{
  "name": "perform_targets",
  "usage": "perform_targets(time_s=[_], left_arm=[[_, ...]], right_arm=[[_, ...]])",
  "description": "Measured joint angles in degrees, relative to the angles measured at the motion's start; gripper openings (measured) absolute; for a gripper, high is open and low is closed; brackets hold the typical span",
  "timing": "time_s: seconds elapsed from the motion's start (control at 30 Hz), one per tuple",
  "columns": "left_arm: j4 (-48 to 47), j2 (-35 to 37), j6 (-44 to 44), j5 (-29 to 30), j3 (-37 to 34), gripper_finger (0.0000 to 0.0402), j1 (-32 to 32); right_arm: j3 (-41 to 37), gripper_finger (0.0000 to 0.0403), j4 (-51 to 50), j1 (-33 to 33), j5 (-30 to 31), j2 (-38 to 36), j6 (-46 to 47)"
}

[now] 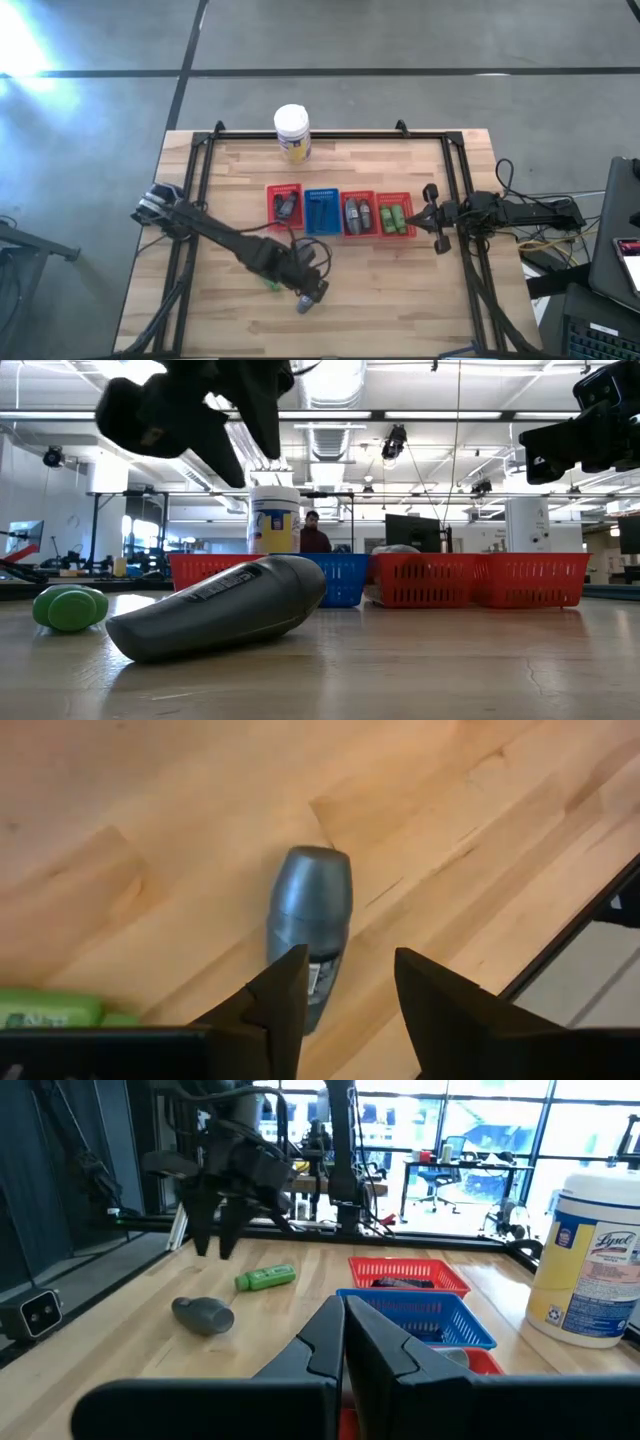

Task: Pick & Place Travel size toiletries
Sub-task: Put the gray deodorant into the middle red bin

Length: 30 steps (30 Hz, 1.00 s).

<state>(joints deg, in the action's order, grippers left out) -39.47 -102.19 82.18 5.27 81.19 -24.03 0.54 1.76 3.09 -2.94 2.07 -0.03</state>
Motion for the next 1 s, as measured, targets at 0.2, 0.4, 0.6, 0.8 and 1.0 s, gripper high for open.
perform_targets(time_s=[0.2, 0.4, 0.6, 0.8, 1.0], left_arm=[[4.0, -0.1, 3.9, 1.1, -0.9, 0.0209, -1.2], [6.0, -1.1, 3.5, 1.1, -0.9, 0.0272, -1.2], [5.9, -4.1, 3.3, -1.1, -0.1, 0.0283, -1.8], [0.2, -9.7, 2.2, -1.1, 5.6, 0.0282, -2.4], [-15.6, -18.3, -0.8, -0.8, 18.0, 0.0282, -2.4]], right_arm=[[0.0, 0.0008, 0.0, 0.0, 0.0, 0.0, 0.0], [0.0, 0.0008, 0.0, 0.0, 0.0, 0.0, 0.0], [0.0, 0.0008, 0.0, 0.0, 0.0, 0.0, 0.0], [0.0, 0.0008, 0.0, 0.0, 0.0, 0.0, 0.0], [0.0, 0.0008, 0.0, 0.0, 0.0, 0.0, 0.0]])
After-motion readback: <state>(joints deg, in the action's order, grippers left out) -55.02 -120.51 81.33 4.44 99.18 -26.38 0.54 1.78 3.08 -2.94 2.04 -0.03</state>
